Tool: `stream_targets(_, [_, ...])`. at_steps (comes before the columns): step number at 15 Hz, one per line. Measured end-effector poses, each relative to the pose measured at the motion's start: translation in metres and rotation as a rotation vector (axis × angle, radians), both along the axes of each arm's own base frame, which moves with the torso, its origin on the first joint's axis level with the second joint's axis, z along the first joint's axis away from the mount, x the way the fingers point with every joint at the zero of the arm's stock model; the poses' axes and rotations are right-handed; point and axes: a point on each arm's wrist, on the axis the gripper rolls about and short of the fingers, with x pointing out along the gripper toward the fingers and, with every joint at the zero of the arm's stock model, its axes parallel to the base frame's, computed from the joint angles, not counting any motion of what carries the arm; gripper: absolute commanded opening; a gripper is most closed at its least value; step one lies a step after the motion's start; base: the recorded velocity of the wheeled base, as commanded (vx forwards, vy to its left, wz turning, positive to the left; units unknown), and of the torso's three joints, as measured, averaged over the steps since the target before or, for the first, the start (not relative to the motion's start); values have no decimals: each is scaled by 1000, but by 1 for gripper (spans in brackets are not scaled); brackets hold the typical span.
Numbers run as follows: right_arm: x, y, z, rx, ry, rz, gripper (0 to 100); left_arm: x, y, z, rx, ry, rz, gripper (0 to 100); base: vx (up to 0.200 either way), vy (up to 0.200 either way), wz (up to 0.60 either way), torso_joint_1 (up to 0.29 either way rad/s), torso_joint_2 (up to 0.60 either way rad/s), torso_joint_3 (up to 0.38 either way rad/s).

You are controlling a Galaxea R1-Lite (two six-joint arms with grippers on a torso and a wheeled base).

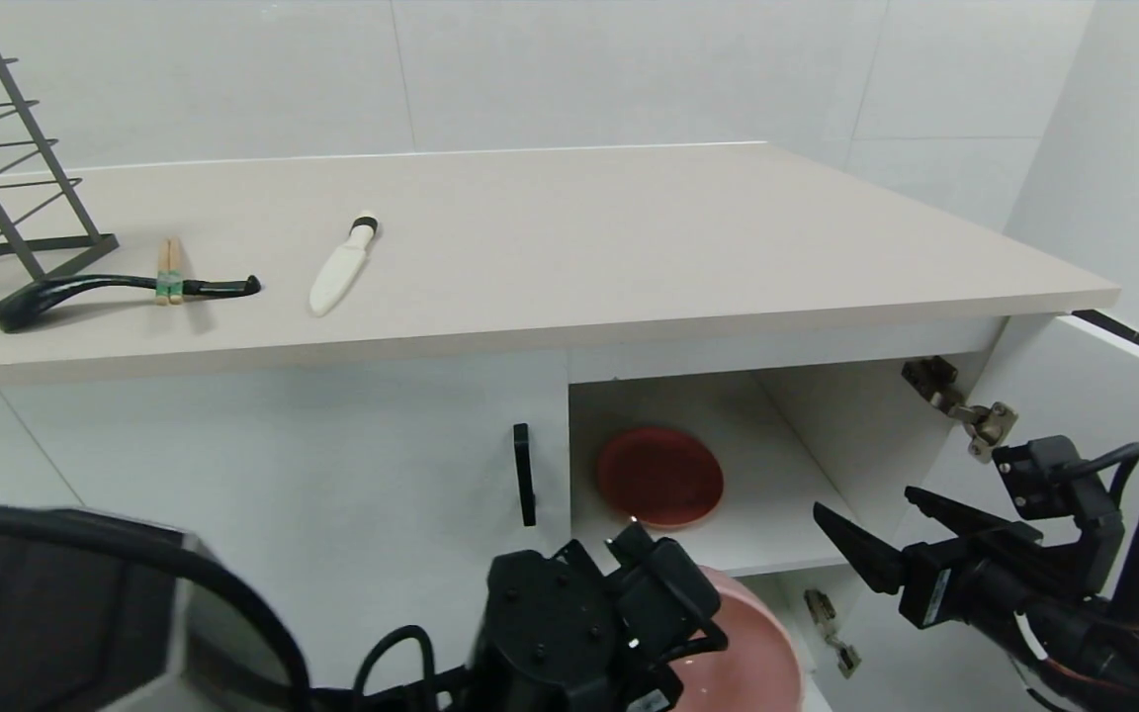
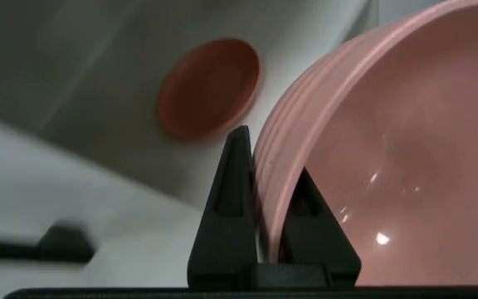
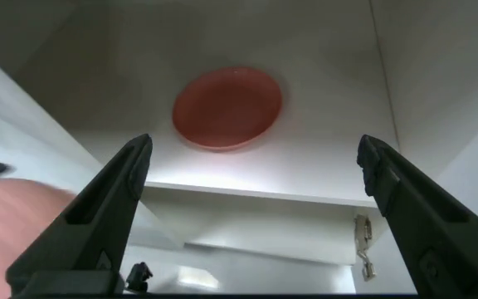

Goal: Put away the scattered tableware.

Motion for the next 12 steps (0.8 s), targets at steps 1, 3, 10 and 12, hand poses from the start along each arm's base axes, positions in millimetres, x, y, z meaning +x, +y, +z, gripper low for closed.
stream_targets(1, [0,0,1,4,-8,-1,100,3,-11,-6,-10,-13,24,0,0,0,0,0,0,0])
stream_targets(3, [1,0,2,10,-18,-2,100,10,-31,-14,-64,-25,65,0,0,0,0,0,0,0])
stream_targets(10, [0,-2,5,16,-30,-8,100,52,-82,-23,-340,-139,258,0,0,0,0,0,0,0])
stream_targets(12, [0,-2,5,16,-30,-10,100,64,-84,-25,-379,-141,293,0,0,0,0,0,0,0])
